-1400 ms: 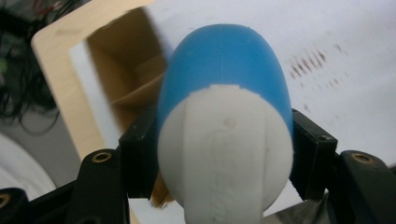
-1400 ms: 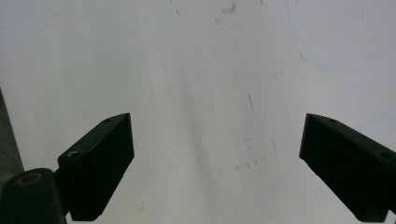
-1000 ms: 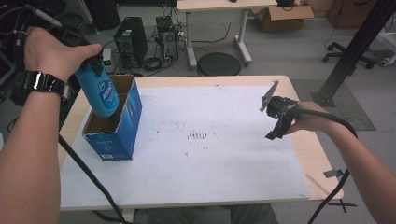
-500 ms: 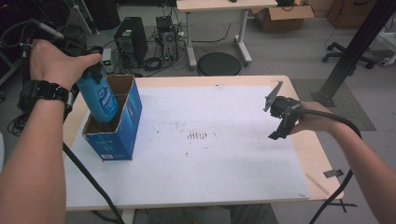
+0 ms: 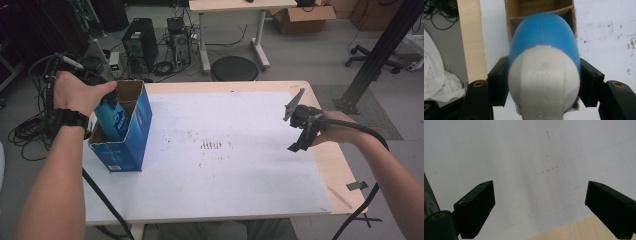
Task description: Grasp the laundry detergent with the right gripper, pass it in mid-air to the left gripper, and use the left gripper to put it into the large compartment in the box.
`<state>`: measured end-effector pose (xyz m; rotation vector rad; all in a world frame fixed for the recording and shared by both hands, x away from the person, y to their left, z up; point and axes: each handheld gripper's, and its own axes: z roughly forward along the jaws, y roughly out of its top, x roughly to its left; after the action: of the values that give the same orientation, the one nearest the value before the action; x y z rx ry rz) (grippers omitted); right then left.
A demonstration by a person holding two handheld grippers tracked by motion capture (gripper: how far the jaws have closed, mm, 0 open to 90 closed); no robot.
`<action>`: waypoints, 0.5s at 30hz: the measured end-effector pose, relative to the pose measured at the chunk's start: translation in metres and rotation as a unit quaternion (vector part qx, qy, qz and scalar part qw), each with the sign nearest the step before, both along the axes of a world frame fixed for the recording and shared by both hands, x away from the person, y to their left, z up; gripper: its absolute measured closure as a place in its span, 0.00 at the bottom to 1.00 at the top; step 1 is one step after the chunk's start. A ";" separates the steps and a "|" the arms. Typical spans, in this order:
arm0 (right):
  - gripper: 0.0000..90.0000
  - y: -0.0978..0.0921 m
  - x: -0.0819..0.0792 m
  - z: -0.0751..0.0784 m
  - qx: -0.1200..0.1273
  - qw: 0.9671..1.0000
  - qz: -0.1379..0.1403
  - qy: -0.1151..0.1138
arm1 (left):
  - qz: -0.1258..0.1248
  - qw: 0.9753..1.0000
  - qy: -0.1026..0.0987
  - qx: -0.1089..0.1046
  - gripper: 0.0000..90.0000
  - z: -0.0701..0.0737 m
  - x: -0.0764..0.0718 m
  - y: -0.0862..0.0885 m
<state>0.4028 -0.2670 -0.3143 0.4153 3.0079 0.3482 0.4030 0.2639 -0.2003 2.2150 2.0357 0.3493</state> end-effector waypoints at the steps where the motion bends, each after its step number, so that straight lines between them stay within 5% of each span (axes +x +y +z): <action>1: 0.10 0.000 0.000 0.000 -0.001 1.000 -0.001 -0.001 | -0.001 1.000 0.005 0.002 0.43 -0.003 0.001 0.000; 15: 0.10 0.003 -0.001 -0.003 -0.001 1.000 0.001 0.005 | -0.003 1.000 0.023 0.002 0.43 -0.040 0.006 0.001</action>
<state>0.4021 -0.2644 -0.3175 0.4141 3.0182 0.3458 0.4086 0.2649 -0.2400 2.2507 2.0527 0.3037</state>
